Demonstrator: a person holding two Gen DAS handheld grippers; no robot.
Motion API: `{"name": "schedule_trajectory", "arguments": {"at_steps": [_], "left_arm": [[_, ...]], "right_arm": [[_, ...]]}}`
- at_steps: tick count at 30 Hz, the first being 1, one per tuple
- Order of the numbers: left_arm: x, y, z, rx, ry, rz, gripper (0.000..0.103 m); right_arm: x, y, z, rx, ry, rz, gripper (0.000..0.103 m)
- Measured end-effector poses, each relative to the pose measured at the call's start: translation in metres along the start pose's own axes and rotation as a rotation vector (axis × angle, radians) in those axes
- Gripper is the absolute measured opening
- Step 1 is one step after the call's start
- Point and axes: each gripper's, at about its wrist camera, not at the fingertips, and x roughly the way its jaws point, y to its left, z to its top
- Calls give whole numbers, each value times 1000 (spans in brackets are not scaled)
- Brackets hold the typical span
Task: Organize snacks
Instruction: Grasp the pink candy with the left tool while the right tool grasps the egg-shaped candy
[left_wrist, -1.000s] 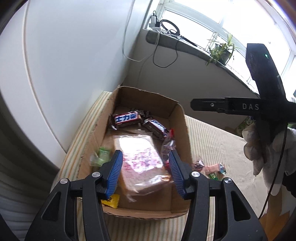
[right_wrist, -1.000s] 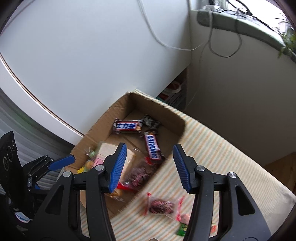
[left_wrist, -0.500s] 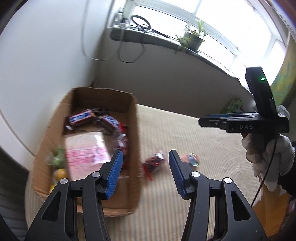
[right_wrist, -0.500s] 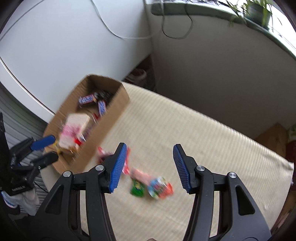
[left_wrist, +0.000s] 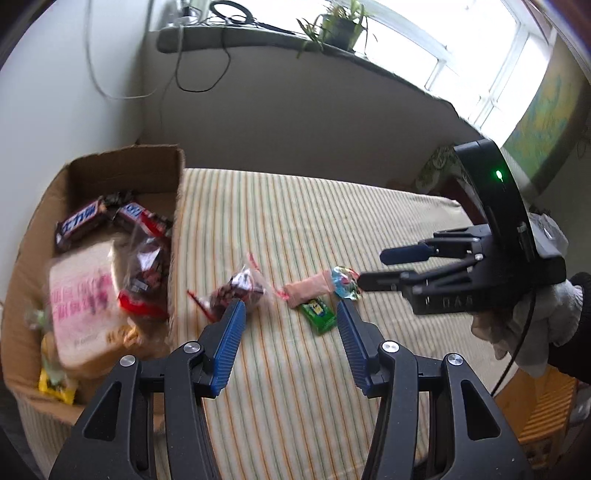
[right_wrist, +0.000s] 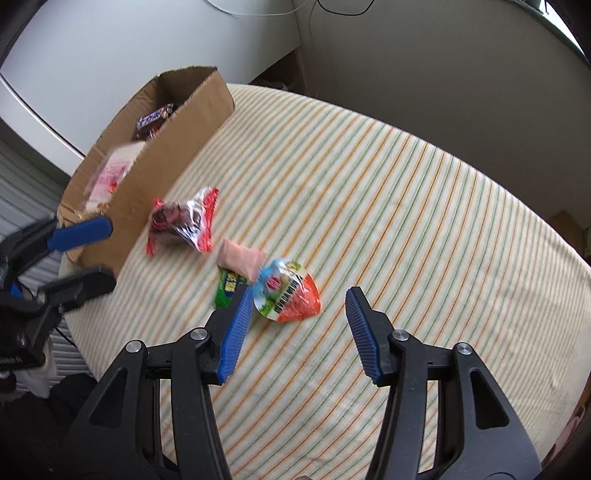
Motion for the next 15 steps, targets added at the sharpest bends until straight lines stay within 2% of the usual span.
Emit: {"name": "schedule_trajectory", "arguments": {"at_steps": [3,5,12,15], "left_arm": [[12,-3,11,34,50,-26,51],[19,-8,16,69,61,-7,51],[41,-30,10,142,126,-26,50],[47,-33,8,175,149,-16,45]], "right_arm": [[3,-4,-5,-3,-3,18,54],[6,-7,-7,-6,2,22,54],[15,-5,-4,-67,27,99,54],[25,0,-1,-110,48,114,54]]}}
